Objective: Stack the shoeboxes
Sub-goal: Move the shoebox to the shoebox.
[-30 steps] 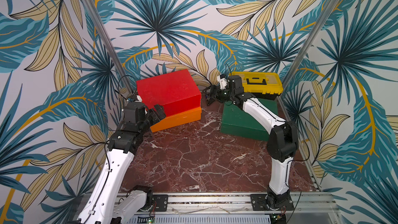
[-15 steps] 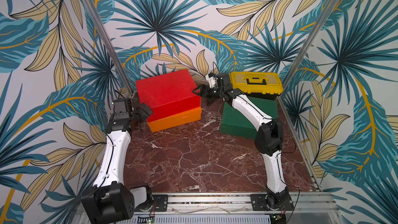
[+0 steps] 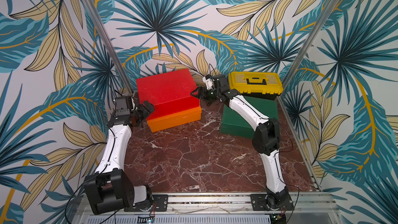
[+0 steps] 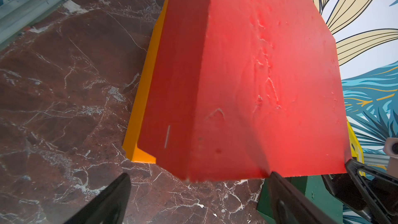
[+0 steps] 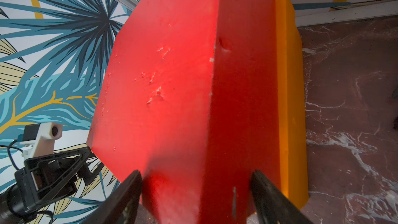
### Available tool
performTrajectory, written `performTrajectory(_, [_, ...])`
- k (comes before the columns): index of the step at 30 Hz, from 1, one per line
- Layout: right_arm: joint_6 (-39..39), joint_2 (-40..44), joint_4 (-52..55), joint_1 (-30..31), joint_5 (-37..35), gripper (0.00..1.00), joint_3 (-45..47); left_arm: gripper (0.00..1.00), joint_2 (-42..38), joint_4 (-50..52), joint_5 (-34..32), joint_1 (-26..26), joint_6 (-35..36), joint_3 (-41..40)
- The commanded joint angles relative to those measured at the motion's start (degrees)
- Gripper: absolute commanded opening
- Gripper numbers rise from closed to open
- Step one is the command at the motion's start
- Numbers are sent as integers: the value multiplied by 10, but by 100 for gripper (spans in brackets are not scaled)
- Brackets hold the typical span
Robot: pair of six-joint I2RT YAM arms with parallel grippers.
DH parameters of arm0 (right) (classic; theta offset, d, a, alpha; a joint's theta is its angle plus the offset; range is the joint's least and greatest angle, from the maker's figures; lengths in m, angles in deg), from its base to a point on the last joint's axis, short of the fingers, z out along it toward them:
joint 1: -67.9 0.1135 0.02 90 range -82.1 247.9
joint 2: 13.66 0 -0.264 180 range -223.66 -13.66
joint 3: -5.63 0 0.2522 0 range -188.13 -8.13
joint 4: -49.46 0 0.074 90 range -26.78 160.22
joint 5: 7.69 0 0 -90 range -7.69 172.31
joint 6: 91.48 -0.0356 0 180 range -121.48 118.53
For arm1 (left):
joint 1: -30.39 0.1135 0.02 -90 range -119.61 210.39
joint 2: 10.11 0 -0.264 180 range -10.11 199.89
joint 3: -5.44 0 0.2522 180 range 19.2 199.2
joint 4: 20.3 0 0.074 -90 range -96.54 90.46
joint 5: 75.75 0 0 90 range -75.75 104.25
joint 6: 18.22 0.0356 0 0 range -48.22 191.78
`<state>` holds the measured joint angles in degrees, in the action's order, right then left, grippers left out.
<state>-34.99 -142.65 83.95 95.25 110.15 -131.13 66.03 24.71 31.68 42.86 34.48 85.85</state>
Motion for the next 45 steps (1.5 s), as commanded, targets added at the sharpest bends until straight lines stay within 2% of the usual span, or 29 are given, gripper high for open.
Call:
performTrajectory(1, [13, 26, 15, 12, -15, 78, 33, 100, -12, -10, 9, 5, 14, 18])
performTrajectory(6, [9, 68, -14, 15, -21, 77, 95, 100, -51, -10, 11, -1, 18, -4])
performTrajectory(13, [3, 120, -43, 22, -22, 77, 163, 100, -104, -10, -1, -37, 22, -40])
performTrajectory(16, [9, 134, -36, 23, -44, 77, 172, 100, -123, -6, -52, -39, 21, -42])
performTrajectory(18, [18, 133, -15, 20, -64, 77, 160, 100, -135, -10, -90, -20, 21, -40])
performTrajectory(22, [4, 115, -14, -8, -61, 82, 144, 100, -112, -8, -49, 68, 17, -10])
performTrajectory(25, [17, 85, -15, -14, -56, 85, 105, 100, -82, -34, -7, 95, 12, 3])
performTrajectory(29, [13, 36, -6, -15, -16, 85, 28, 100, -36, -54, 48, 95, 10, 35])
performTrajectory(34, [3, 9, -8, -15, -10, 88, -15, 100, 3, -65, 84, 95, 3, 62])
performTrajectory(39, [-11, -52, 21, -12, 8, 87, -92, 100, 38, -71, 98, 94, -1, 60])
performTrajectory(45, [-11, -64, 20, -1, 7, 85, -93, 100, 56, -79, 99, 61, 8, 50])
